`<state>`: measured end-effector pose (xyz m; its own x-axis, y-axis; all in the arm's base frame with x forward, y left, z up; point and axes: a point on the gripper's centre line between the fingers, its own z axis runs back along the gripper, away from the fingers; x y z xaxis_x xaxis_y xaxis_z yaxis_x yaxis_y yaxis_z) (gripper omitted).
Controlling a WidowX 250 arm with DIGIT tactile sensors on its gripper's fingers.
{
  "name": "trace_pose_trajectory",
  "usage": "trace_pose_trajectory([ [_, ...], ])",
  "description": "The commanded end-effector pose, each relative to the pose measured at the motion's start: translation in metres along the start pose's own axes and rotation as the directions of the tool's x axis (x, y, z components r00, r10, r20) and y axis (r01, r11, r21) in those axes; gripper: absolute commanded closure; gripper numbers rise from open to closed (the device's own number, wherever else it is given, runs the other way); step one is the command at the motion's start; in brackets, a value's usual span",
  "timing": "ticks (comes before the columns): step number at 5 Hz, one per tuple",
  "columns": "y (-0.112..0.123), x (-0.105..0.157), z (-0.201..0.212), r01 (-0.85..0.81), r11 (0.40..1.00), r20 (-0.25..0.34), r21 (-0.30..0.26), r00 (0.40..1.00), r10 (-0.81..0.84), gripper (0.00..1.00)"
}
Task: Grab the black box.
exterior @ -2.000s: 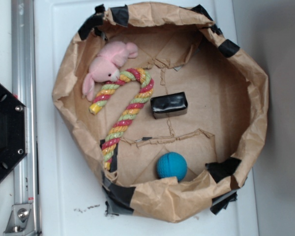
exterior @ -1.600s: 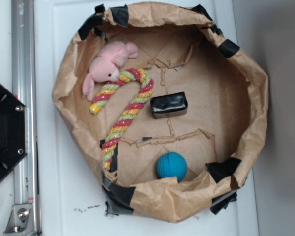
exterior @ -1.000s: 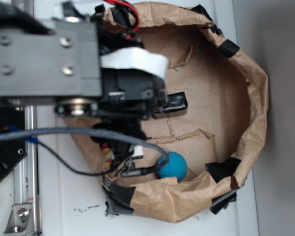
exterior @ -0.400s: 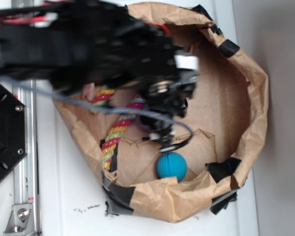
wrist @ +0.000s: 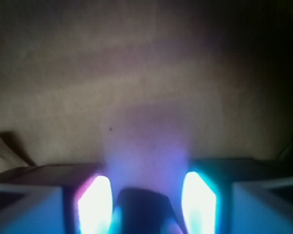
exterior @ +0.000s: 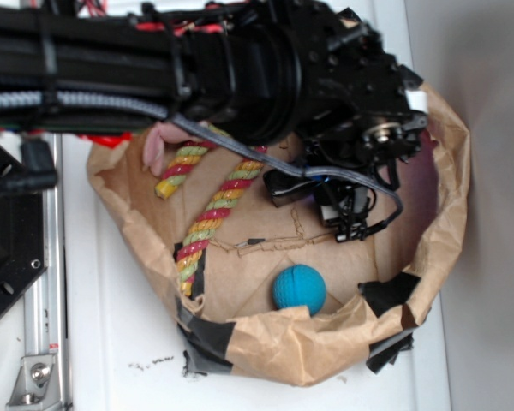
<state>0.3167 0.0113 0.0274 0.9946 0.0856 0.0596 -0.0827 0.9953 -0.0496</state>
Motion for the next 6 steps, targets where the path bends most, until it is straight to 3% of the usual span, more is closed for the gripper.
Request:
trace_pose_trajectory([
  [1,-0.018,-0.013,0.096,0.184,0.982,0.084,-0.036,0.980,-0.180,1.00],
  [2,-0.019,-0.025,0.142,0.171,0.985,0.176,0.008,0.969,-0.170,1.00],
  [3,-0.017,-0.033,0.145,0.023,0.998,0.182,0.053,0.983,-0.033,0.00],
  [4,-0.015,-0.044,0.114,-0.187,0.982,0.173,0.036,0.969,0.178,0.00],
  [6,-0.006,-0.064,0.042,-0.212,0.976,0.092,0.057,0.974,0.206,0.00],
])
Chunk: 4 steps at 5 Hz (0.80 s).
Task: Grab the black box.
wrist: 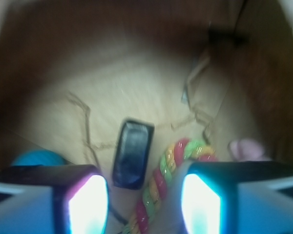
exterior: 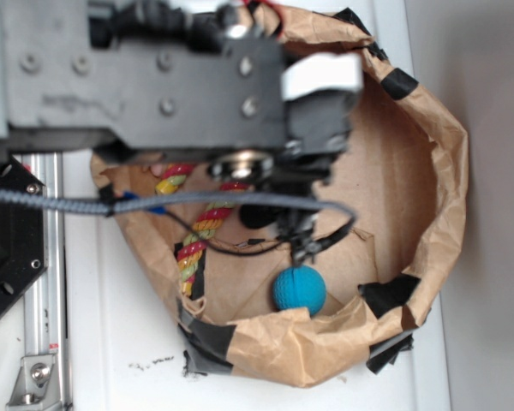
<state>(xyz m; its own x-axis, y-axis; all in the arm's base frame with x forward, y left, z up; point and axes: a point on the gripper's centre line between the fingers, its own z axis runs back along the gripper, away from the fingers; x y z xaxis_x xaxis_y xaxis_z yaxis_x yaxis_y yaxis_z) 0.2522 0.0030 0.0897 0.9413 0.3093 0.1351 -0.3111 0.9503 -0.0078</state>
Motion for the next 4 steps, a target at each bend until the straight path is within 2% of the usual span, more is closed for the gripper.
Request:
trace_pose_trajectory([
  [1,-0.006,0.013,-0.052,0.050,0.997,-0.001,-0.055,0.999,-0.050,0.00],
  [2,-0.021,0.028,-0.066,0.088,0.991,-0.041,-0.102,0.995,-0.092,0.00],
  [3,-0.024,0.036,-0.061,0.084,0.993,-0.042,-0.080,0.995,-0.087,1.00],
  [4,-0.018,0.040,-0.027,0.168,0.983,-0.024,-0.076,0.985,-0.170,1.00],
])
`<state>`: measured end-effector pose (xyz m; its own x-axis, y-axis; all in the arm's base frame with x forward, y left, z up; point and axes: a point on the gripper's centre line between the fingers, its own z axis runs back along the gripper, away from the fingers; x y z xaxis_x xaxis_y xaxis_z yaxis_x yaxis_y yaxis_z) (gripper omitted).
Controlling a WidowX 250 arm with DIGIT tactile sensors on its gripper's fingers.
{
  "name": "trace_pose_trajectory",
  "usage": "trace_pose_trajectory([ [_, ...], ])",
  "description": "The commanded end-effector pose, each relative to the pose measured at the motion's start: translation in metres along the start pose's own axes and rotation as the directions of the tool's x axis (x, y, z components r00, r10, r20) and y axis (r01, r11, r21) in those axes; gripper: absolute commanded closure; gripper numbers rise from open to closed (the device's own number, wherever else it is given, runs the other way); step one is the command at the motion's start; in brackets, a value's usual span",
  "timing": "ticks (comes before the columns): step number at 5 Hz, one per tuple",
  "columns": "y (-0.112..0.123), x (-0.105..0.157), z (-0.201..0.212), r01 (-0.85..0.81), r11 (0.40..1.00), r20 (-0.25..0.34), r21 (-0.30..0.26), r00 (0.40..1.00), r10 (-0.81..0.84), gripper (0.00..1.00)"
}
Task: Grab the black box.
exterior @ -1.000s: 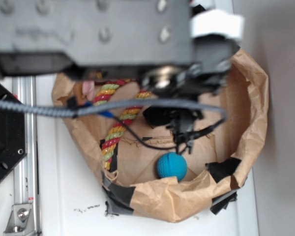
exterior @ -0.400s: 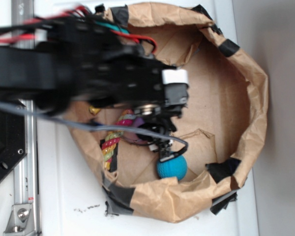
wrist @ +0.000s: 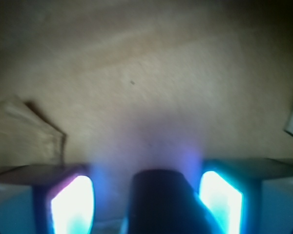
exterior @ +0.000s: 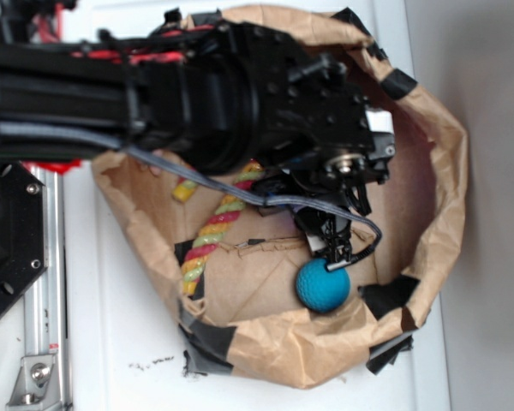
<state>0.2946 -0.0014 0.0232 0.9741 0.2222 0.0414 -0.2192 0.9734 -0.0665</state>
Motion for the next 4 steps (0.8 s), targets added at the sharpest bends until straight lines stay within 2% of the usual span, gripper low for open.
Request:
trace_pose_trajectory([
  [1,-0.008,0.005,0.082,0.185,0.982,0.056,0.020,0.981,-0.186,1.00],
  [2,-0.007,0.000,0.132,0.357,0.932,0.085,0.067,0.928,-0.362,1.00],
  [3,0.002,-0.011,0.183,0.427,0.901,0.116,0.071,0.894,-0.433,1.00],
  [4,0.001,-0.024,0.189,0.410,0.912,0.099,-0.008,0.908,-0.407,1.00],
])
